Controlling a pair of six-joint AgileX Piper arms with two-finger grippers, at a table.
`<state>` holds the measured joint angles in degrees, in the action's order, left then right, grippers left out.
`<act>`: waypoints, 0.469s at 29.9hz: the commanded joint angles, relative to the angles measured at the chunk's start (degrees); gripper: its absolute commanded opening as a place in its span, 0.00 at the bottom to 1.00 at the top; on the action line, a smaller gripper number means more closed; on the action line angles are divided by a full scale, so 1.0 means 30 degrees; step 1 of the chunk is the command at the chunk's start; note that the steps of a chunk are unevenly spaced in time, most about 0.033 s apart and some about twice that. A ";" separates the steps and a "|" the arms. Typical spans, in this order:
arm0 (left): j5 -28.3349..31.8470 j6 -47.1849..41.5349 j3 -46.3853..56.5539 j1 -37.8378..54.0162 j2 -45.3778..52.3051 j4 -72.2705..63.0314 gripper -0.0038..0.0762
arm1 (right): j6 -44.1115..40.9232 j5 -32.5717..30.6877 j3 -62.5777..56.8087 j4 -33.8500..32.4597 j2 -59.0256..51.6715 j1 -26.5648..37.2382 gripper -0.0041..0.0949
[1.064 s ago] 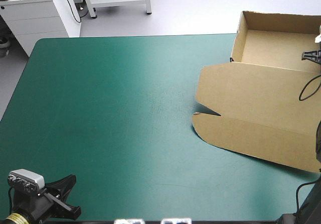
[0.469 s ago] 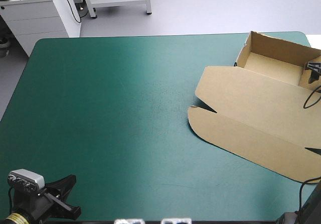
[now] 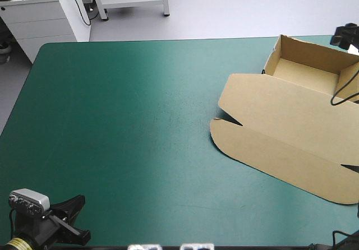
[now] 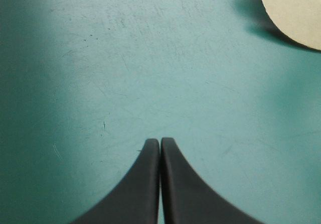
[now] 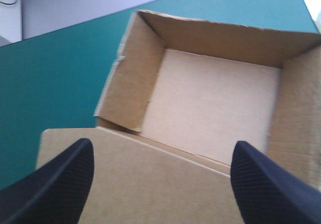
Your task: Fold the box
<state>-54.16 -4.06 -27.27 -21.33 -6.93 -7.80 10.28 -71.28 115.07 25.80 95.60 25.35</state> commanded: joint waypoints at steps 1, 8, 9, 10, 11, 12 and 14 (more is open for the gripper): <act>0.1375 -0.0152 -0.0495 -0.0070 -0.0296 -0.0298 0.04 | 0.0288 -0.0158 0.0513 0.0418 -0.2035 -0.2175 0.65; 0.1375 -0.0152 -0.0495 -0.0070 -0.0296 -0.0298 0.04 | 0.0808 -0.0122 -0.1798 -0.2388 -0.3643 -0.9846 0.34; 0.1375 -0.0152 -0.0495 -0.0070 -0.0296 -0.0298 0.04 | 0.0907 0.0153 -0.2590 -0.3436 -0.3858 -1.1170 0.28; 0.1375 -0.0152 -0.0495 -0.0070 -0.0296 -0.0298 0.04 | 0.0731 0.0457 -0.3126 -0.4768 -0.4076 -1.1941 0.26; 0.1375 -0.0152 -0.0495 -0.0070 -0.0296 -0.0298 0.04 | 0.0517 0.0789 -0.3650 -0.5594 -0.4250 -1.2612 0.24; 0.1375 -0.0152 -0.0495 -0.0070 -0.0296 -0.0298 0.04 | -0.0072 0.1101 -0.4300 -0.7173 -0.4603 -1.3338 0.22; 0.1375 -0.0152 -0.0495 -0.0070 -0.0296 -0.0298 0.04 | -0.1086 0.1176 -0.5629 -0.8964 -0.5300 -1.4337 0.19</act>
<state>-54.16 -4.06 -27.27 -21.33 -6.93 -7.75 9.93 -70.99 101.03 7.57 84.43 -14.29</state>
